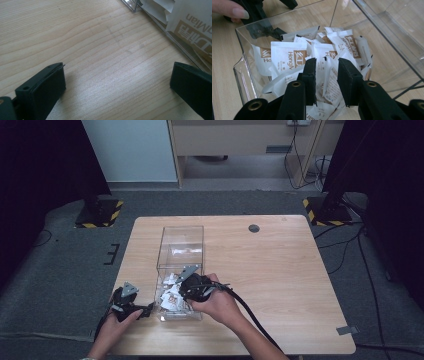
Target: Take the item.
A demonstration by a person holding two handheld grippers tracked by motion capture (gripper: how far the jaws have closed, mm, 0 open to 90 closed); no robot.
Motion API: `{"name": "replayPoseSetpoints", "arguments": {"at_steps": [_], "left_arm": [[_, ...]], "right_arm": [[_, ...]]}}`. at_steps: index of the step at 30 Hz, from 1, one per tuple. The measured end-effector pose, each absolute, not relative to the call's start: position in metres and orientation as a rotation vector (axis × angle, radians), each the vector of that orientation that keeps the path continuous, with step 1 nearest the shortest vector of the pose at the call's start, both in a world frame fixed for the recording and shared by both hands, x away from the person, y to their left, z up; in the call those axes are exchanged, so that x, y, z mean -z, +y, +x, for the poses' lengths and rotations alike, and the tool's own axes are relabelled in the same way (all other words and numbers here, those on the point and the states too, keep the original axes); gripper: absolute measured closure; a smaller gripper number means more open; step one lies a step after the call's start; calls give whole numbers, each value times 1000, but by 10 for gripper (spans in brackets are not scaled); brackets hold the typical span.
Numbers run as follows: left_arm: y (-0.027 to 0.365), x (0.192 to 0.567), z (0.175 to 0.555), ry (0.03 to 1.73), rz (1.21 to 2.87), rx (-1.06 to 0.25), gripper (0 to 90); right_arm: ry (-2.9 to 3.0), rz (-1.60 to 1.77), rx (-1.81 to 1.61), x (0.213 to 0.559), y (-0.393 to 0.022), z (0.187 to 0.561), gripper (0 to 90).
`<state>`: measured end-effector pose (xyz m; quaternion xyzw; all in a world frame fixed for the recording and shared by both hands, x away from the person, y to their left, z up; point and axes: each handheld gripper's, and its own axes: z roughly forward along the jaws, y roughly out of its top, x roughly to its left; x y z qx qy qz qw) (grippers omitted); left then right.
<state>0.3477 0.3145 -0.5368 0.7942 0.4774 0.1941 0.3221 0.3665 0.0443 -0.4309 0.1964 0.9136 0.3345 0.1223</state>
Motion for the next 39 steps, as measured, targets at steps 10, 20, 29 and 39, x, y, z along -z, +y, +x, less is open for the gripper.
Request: {"name": "replayPoseSetpoints", "arguments": {"at_steps": [10, 20, 29, 39], "left_arm": [[315, 537, 348, 1252, 2086, -509, 0], [315, 537, 348, 1252, 2086, -509, 0], [315, 537, 348, 1251, 2086, -508, 0], [315, 537, 348, 1251, 2086, -508, 0]], "right_arm": [[2685, 557, -938, 436, 47, 368, 695], [2697, 563, -930, 440, 47, 370, 738], [2705, 559, -909, 444, 51, 371, 764], [2694, 552, -903, 443, 50, 370, 876]]}}
